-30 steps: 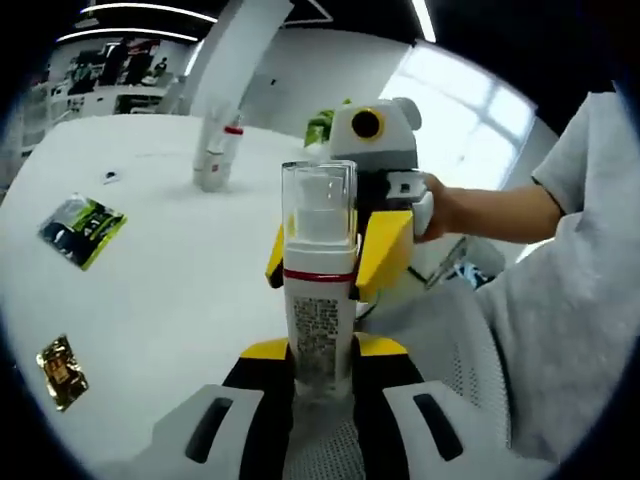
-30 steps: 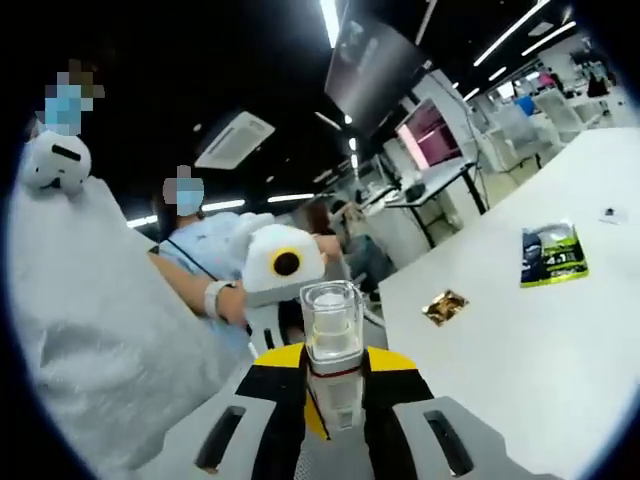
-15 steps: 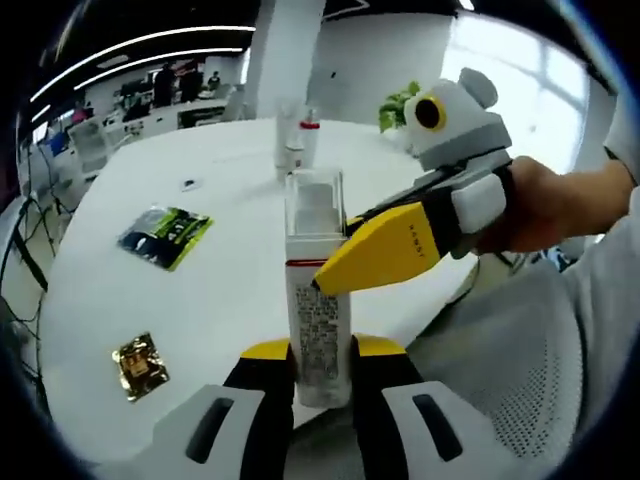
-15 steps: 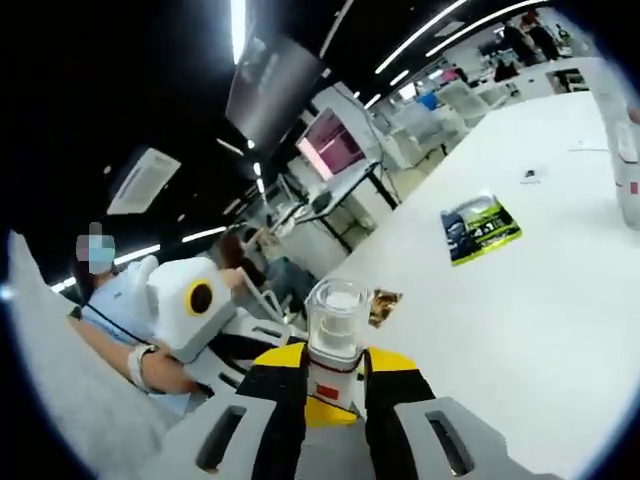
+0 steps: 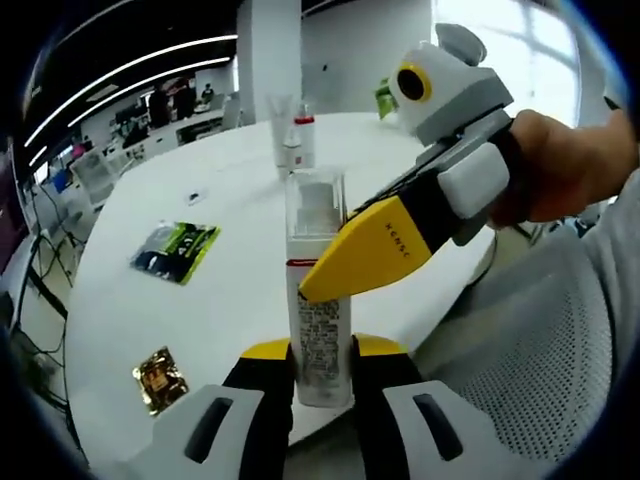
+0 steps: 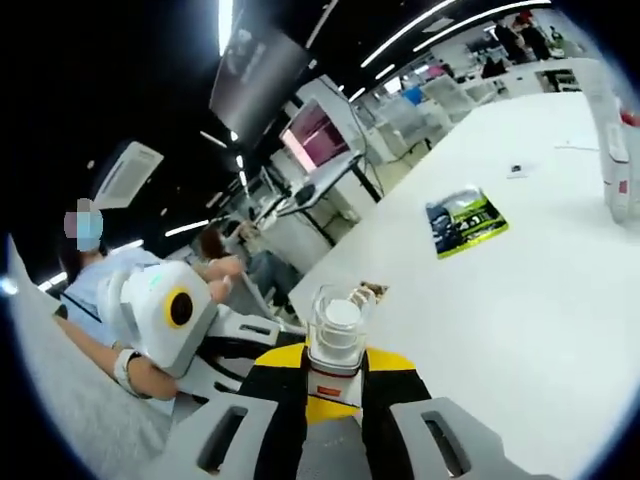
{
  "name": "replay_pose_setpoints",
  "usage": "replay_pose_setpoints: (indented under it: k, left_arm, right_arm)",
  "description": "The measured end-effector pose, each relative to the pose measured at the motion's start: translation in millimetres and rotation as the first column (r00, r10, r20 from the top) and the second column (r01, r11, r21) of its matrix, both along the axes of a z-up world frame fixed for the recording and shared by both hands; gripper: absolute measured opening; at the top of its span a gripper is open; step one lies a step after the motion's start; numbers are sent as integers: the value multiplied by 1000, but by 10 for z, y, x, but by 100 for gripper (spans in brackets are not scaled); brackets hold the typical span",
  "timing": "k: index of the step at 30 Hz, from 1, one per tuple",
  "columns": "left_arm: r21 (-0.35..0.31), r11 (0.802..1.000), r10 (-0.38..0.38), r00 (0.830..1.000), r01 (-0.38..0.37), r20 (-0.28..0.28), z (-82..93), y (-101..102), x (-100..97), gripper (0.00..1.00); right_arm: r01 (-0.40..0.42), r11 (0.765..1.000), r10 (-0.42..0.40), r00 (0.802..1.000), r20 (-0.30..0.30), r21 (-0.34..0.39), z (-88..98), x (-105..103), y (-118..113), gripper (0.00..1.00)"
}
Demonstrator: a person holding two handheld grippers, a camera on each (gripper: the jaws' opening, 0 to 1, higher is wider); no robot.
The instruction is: Arrange the skincare products in the storage area until every visible bottle or jar stands upright without overlapping.
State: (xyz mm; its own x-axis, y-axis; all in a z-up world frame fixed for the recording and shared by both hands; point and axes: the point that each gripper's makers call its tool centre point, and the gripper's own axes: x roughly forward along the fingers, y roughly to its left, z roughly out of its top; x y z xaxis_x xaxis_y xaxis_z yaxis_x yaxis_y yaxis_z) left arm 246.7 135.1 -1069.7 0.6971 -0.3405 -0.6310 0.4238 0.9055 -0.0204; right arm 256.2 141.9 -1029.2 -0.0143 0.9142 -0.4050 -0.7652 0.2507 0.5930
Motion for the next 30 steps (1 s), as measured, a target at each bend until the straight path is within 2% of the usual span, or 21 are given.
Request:
replay_pose_setpoints:
  k: [3, 4, 6, 8, 10, 12, 13, 15, 16, 21, 22, 24, 25, 26, 28, 30]
  left_arm:
    - [30, 999, -11, 1000, 11, 4, -9, 26, 6, 17]
    - [52, 998, -19, 1000, 20, -7, -35, 51, -9, 18]
    - [71, 997, -19, 1000, 19, 1, -26, 82, 5, 25]
    - [73, 997, -16, 1000, 15, 14, 13, 117, 14, 28]
    - [56, 998, -7, 1000, 5, 20, 55, 165, 26, 27]
    - [77, 997, 0, 1000, -1, 12, 48, 240, 15, 25]
    - [93, 996, -7, 1000, 8, -9, 30, 262, -20, 24]
    - [208, 974, -84, 996, 84, -12, 2, 345, -80, 22]
    - [224, 971, -76, 997, 82, -33, -37, 384, -123, 22]
    - [280, 958, -51, 996, 68, -67, -166, 611, -203, 25]
    - [295, 954, -22, 997, 41, -68, -169, 671, -192, 24]
    - [276, 961, 13, 1000, -9, -14, -114, 694, -123, 20]
    - [268, 963, 20, 1000, -15, -18, -143, 686, -123, 19]
    - [275, 961, 21, 999, -12, -28, -210, 675, -128, 19]
    - [335, 940, -27, 995, 60, -101, -358, 654, -201, 26]
    - [320, 946, -24, 995, 54, -97, -373, 628, -201, 33]
  right_arm:
    - [-12, 1000, 13, 998, 69, -9, 50, 51, -30, 13]
    - [-13, 1000, 13, 997, 74, -10, 59, 59, -35, 13]
    - [-15, 1000, 16, 996, 90, -11, 102, 101, -62, 13]
    - [-7, 1000, 9, 991, 131, -13, 154, 202, -109, 13]
    - [10, 1000, -8, 988, 152, -10, 197, 297, -153, 13]
    - [24, 1000, -22, 985, 172, -9, 218, 389, -198, 14]
    - [37, 999, -35, 984, 173, -9, 227, 430, -221, 14]
    - [62, 998, -63, 986, 155, 7, 248, 517, -269, 14]
    - [75, 997, -75, 985, 156, 7, 245, 555, -291, 14]
    - [122, 992, -120, 981, 151, -3, 197, 726, -400, 14]
    - [133, 991, -130, 980, 153, -7, 188, 752, -419, 14]
    - [145, 989, -141, 978, 153, -15, 169, 795, -454, 14]
    - [153, 988, -148, 976, 158, -19, 162, 819, -476, 14]
    - [164, 986, -158, 974, 162, -22, 155, 848, -502, 14]
    - [177, 983, -168, 971, 173, -38, 145, 887, -556, 14]
    - [192, 980, -180, 967, 183, -52, 135, 934, -624, 14]
